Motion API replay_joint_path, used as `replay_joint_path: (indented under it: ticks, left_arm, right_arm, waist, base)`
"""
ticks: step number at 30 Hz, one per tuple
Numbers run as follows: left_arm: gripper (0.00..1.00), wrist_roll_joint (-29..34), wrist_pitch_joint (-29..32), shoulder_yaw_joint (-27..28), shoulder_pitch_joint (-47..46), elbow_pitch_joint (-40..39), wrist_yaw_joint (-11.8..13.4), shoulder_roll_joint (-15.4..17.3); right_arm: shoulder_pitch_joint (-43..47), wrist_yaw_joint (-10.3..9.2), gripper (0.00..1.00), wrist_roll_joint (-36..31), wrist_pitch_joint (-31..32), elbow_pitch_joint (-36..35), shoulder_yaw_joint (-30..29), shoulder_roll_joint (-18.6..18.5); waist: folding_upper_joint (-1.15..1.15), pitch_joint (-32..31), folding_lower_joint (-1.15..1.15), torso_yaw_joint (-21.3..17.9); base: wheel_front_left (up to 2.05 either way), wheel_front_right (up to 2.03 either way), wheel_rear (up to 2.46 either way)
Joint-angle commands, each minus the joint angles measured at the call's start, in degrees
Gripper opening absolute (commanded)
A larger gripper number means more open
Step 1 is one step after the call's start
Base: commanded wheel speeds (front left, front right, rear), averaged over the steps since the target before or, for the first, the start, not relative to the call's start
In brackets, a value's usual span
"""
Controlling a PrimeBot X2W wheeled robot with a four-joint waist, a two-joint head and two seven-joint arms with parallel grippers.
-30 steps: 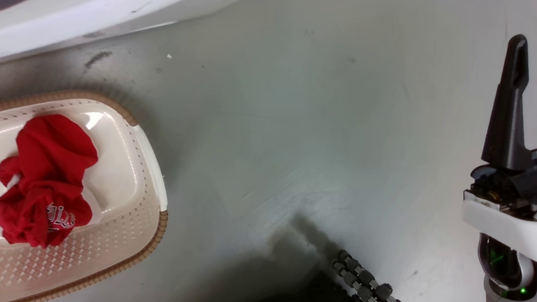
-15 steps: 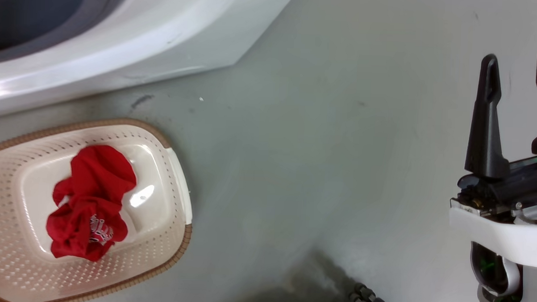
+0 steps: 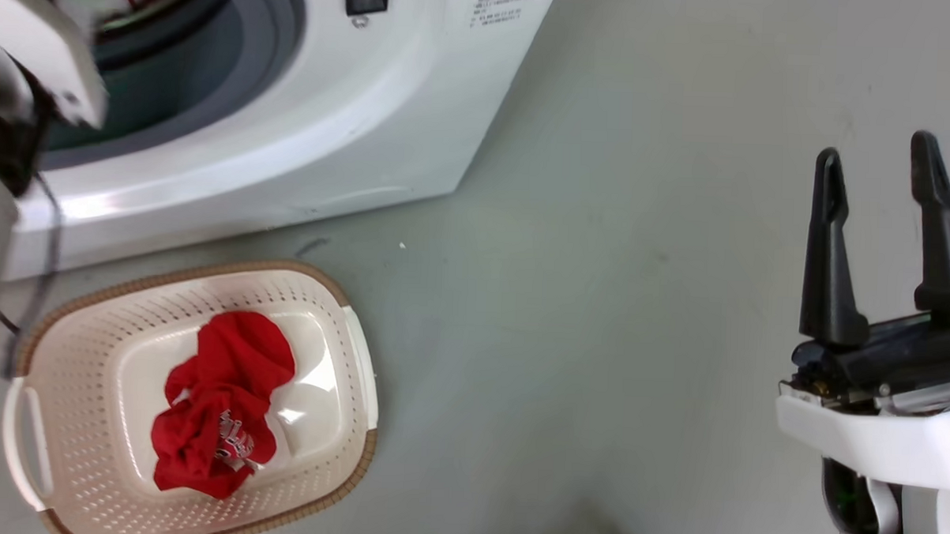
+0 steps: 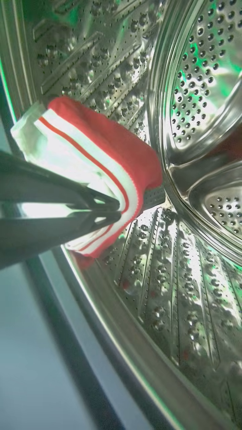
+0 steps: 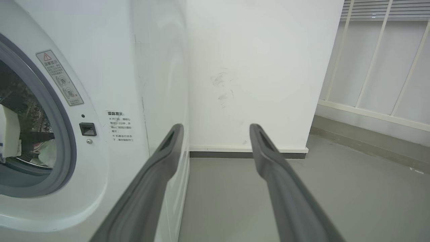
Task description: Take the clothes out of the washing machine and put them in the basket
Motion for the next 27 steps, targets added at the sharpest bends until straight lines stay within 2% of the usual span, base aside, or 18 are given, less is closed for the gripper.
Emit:
replay_joint_path:
  ticks: [1,6,13,21,27]
  left_arm:
    - [0.0,-0.29,-2.32,0.06,3.08,-0.26,0.45,-1.03]
    - [0.0,-1.13,-6.17,0.07,9.83,-1.86,1.89,-3.4]
    - [0.0,-1.11,-7.9,0.04,17.22,-6.12,3.99,-5.02]
    - [0.0,-1.64,-8.27,1.44,28.93,-14.84,7.39,-4.9]
    - [0.0,-1.0,-8.31,1.87,38.38,-22.23,11.03,-4.32]
  right_arm:
    - [1.31,-0.04,1.0,-0.71,-0.11,0.42,-0.07,0.0]
    - [3.87,-0.04,1.0,-2.2,-0.11,1.34,0.32,-0.01]
    - [6.98,-0.04,1.0,-3.78,-0.11,2.45,0.83,0.0]
    - [11.49,-0.04,1.0,-5.25,-0.11,3.87,0.9,0.0]
    - [15.27,-0.04,1.0,-6.25,-0.11,4.79,0.92,0.0]
  waist:
    - [0.0,-3.02,0.0,1.36]
    - [0.0,-7.65,0.0,2.82]
    - [0.0,-12.87,0.0,4.11]
    - [0.0,-20.32,0.0,5.5]
    - [0.0,-26.01,0.0,6.84]
  base:
    - [0.0,0.0,0.0]
    - [0.0,0.0,0.0]
    - [0.0,0.0,0.0]
    - [0.0,0.0,0.0]
    - [0.0,0.0,0.0]
